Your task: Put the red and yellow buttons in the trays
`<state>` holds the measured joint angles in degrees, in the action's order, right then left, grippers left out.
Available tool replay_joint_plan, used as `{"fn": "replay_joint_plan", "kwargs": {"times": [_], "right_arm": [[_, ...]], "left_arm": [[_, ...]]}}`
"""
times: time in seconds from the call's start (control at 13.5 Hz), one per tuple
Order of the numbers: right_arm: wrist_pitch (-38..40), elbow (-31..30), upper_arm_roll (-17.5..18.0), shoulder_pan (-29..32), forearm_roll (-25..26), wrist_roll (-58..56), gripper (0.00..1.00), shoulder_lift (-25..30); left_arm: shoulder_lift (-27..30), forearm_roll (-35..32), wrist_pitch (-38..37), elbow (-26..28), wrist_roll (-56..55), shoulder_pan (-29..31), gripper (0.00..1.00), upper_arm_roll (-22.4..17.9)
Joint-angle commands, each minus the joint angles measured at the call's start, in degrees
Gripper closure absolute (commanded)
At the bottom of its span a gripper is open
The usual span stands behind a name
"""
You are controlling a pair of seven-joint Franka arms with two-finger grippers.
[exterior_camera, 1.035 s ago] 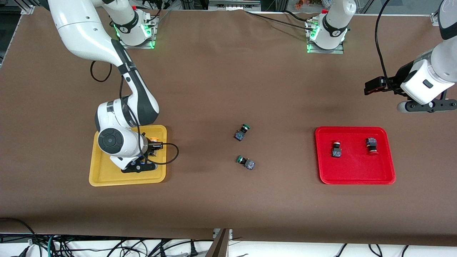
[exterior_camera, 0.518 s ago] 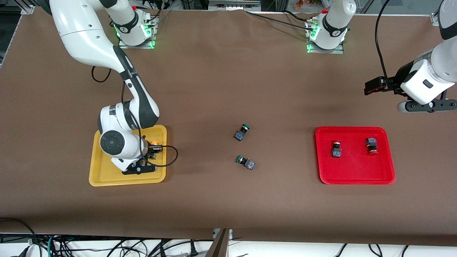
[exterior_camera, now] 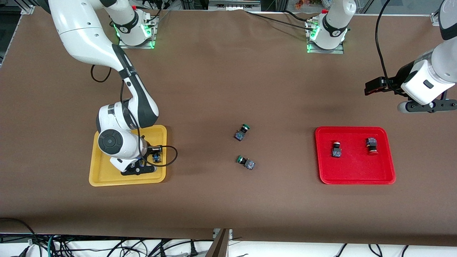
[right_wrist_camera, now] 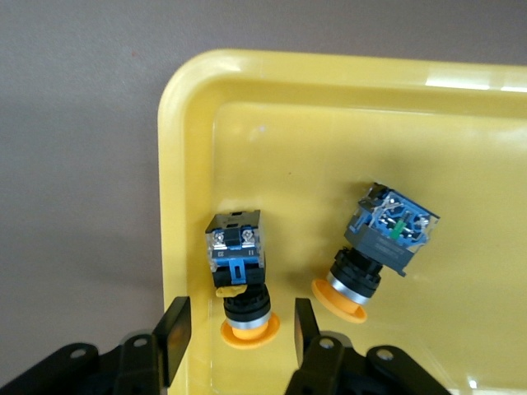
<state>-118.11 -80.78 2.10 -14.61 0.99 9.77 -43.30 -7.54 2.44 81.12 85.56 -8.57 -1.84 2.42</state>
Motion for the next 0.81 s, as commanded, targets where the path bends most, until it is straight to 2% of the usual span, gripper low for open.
{"fn": "replay_joint_plan", "kwargs": {"times": [0.0,0.22,0.59,0.67,0.74], "right_arm": [[2.2,-0.7,0.4,0.3,-0.4,-0.1,0.4,4.4],[8.8,-1.0,0.5,0.3,-0.4,0.3,0.37,11.5],[21.8,-1.3,-0.1,0.5,-0.4,-2.8,0.17,23.9],[24.4,-1.4,-1.3,0.5,-0.5,-5.0,0.07,26.4],[26.2,-1.4,-2.3,0.5,-0.5,-7.1,0.04,28.7]], "left_arm": [[-1.1,-0.8,-0.3,-1.8,-0.4,0.0,0.0,-0.1],[-1.3,-0.7,-0.3,-1.8,-0.4,0.2,0.0,-0.1],[-1.4,-0.7,-0.3,-1.8,-0.3,0.2,0.0,-0.1],[-1.4,-0.7,-0.3,-1.8,-0.3,0.2,0.0,-0.1],[-1.4,-0.7,-0.3,-1.8,-0.3,0.3,0.0,-0.1]]}}
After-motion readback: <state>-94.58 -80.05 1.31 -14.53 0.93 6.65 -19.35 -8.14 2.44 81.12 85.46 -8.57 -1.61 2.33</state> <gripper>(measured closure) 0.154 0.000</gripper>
